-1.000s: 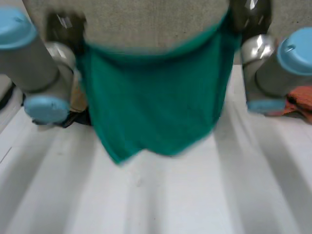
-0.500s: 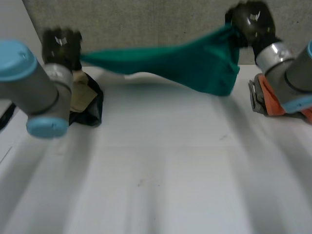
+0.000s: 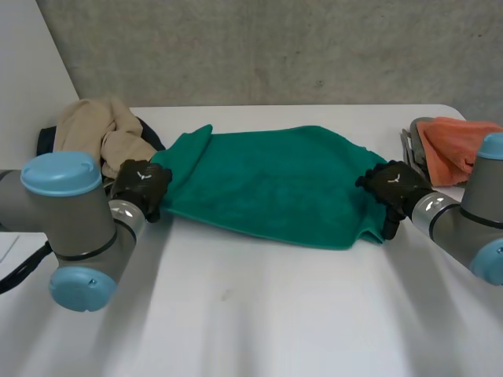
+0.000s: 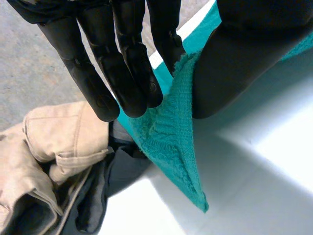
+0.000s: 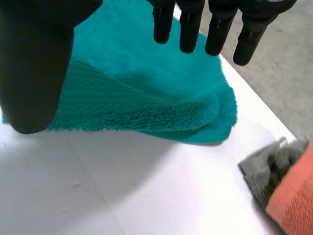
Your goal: Fold the laundry.
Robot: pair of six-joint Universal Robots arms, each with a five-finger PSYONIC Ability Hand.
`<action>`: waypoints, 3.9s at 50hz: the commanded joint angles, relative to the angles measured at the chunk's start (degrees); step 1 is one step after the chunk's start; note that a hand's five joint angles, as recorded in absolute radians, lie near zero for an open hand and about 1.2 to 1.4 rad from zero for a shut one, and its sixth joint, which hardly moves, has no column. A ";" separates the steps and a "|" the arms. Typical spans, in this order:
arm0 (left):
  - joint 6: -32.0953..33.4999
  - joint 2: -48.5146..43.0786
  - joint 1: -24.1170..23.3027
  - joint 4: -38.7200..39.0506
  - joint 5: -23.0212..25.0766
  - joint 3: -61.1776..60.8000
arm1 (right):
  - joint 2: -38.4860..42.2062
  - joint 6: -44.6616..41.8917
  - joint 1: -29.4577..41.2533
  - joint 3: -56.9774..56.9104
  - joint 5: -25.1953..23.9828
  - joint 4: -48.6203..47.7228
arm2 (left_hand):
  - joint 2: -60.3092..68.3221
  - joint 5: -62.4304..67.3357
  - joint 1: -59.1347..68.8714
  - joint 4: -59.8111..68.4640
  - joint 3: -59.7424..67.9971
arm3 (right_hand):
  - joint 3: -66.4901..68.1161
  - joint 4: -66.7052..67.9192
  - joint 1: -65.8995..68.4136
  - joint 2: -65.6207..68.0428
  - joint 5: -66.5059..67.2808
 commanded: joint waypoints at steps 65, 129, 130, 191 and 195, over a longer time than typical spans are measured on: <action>22.32 17.22 1.58 -38.26 5.43 -4.67 | -21.95 -29.78 -4.81 11.53 5.39 27.07 | 11.32 13.40 12.33 11.10 11.64 | 64.99 64.33 64.02 64.93 66.04; 19.32 20.01 9.22 -8.61 12.11 -12.03 | -24.30 -16.84 -5.95 10.63 9.44 10.88 | 11.32 13.40 12.33 11.10 11.64 | 64.99 64.33 64.02 64.93 66.04; 20.02 21.77 9.22 -11.34 12.11 -12.83 | -25.80 -18.68 -6.47 11.95 9.00 12.11 | 11.32 13.40 12.33 11.10 11.64 | 64.99 64.33 64.02 64.93 66.04; 26.27 -32.18 0.61 -12.07 6.40 54.50 | 18.57 -15.79 3.89 -24.34 19.18 -20.66 | -58.68 -56.60 -57.67 -58.90 -58.36 | 0.87 0.21 -0.10 0.80 1.92; 26.01 -30.95 0.08 -8.21 6.22 53.18 | 18.66 -17.73 4.33 -24.43 23.14 -21.01 | -58.68 -56.60 -57.67 -58.90 -58.36 | -5.01 -5.67 -5.98 -5.07 -3.96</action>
